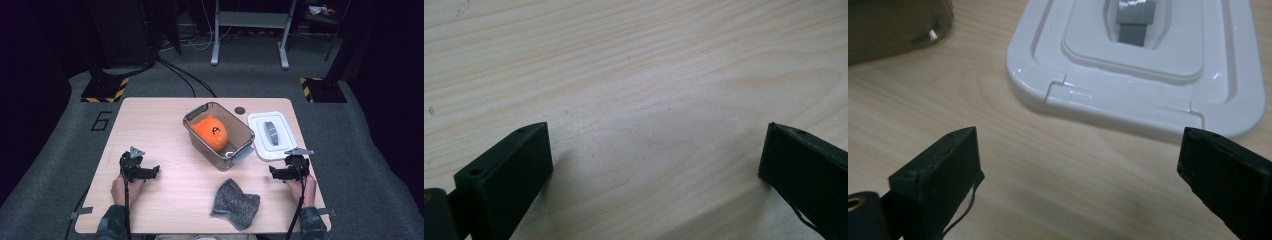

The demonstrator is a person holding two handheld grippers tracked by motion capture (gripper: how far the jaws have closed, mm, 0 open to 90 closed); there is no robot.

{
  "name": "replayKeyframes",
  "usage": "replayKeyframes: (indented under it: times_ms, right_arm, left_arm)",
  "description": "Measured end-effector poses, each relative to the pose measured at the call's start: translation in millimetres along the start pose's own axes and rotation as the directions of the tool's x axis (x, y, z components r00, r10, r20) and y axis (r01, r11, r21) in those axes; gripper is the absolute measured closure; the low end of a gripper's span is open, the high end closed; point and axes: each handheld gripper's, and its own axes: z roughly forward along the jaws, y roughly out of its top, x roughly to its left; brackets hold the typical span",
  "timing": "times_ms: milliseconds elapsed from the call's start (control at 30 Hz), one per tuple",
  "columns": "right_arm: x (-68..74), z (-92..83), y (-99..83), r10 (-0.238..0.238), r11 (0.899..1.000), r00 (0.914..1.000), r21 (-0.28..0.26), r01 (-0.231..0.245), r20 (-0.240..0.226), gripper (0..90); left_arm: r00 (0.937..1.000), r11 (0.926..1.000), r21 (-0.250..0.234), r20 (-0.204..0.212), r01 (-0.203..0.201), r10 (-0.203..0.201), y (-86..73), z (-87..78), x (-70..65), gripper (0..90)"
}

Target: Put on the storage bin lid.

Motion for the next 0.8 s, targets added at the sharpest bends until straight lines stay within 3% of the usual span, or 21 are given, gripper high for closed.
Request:
replayKeyframes:
  times_ms: [333, 533, 600, 800]
  right_arm:
    - [-6.3, 9.5, 33.2, 0.010, 1.000, 1.0000, -0.010, -0.010, -0.001, 3.3]
    - [-11.7, 23.0, 47.2, 0.032, 0.999, 0.9990, 0.007, -0.032, -0.032, 3.8]
    - [-13.8, 27.7, 52.0, 0.016, 1.000, 0.9997, 0.007, -0.016, -0.020, 4.1]
    - [-19.7, 42.3, 65.4, 0.029, 0.999, 0.9995, 0.025, -0.029, -0.010, 4.1]
  left_arm:
    - [0.9999, 0.9999, -0.004, -0.007, 0.012, -0.012, -0.1, 0.3, 0.0, 0.3]
    - [0.9999, 0.9999, -0.004, -0.006, 0.011, -0.011, -0.1, 0.2, 0.1, 0.3]
    - [0.9999, 0.9999, -0.004, -0.006, 0.011, -0.011, 0.0, 0.3, 0.2, 0.3]
    - [0.9999, 0.9999, -0.006, -0.007, 0.009, -0.009, 0.0, 0.4, 0.4, 0.3]
